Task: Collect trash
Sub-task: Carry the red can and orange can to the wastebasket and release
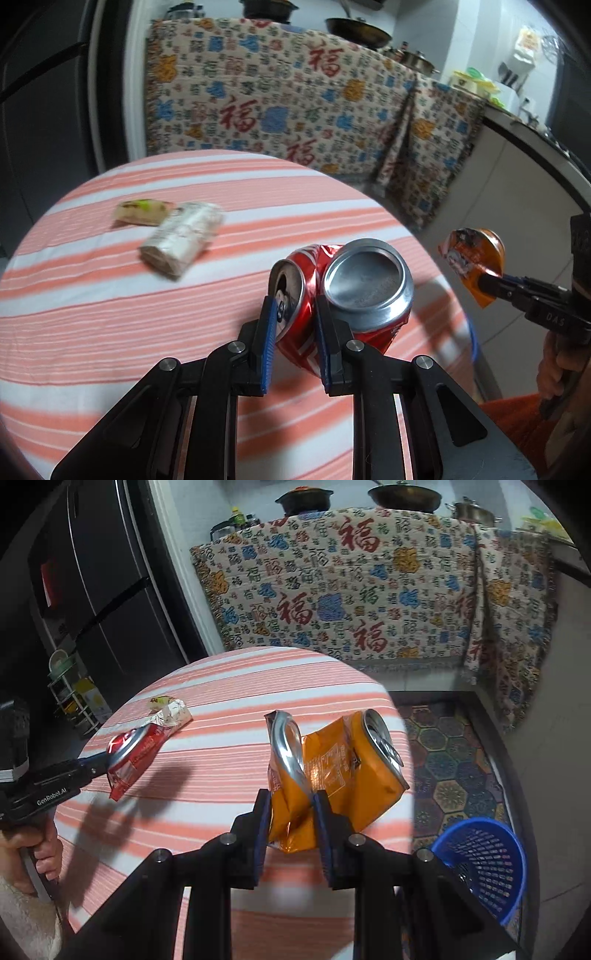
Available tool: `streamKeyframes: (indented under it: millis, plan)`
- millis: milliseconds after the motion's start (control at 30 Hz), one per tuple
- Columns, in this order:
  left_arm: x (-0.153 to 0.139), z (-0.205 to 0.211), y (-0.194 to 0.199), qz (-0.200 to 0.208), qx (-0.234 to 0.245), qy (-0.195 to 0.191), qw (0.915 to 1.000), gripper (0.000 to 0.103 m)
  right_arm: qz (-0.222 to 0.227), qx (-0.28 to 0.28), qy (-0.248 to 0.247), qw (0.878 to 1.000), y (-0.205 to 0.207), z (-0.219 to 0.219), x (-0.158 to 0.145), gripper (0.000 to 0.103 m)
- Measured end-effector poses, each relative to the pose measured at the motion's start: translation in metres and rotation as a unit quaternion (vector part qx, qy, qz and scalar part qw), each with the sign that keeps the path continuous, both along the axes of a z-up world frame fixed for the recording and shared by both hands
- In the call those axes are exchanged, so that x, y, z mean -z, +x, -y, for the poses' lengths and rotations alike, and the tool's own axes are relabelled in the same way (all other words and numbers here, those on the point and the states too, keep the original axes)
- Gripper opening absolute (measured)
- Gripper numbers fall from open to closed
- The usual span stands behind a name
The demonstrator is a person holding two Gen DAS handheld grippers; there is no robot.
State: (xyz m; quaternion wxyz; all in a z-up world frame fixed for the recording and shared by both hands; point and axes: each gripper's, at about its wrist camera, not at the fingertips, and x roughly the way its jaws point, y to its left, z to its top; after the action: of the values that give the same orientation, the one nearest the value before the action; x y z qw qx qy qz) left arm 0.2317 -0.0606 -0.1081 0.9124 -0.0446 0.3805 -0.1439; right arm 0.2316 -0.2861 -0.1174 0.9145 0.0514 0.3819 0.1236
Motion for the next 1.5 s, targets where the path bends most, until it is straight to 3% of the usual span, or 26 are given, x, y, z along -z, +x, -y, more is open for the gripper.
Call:
streamKeyframes:
  millis: [433,800,1233,1500]
  plan:
    - [-0.013,0.154,-0.003,0.001,0.116,-0.015,0.9931,0.018,-0.005,0.113,-0.002,0.994,-0.05,0.121,-0.007,0.024]
    - [0.012,0.271,0.009,-0.021,0.177,-0.014,0.984,0.018,-0.046,0.194,0.013,0.98,-0.067,0.219,0.038,0.024]
    - [0.067,0.336,0.028,-0.053,0.188,0.01,0.9807,0.018,-0.06,0.225,0.013,0.973,-0.058,0.276,0.056,0.024]
    - [0.086,0.35,0.037,-0.065,0.189,0.024,0.9794,0.018,-0.1,0.218,-0.001,0.971,-0.041,0.289,0.083,0.024]
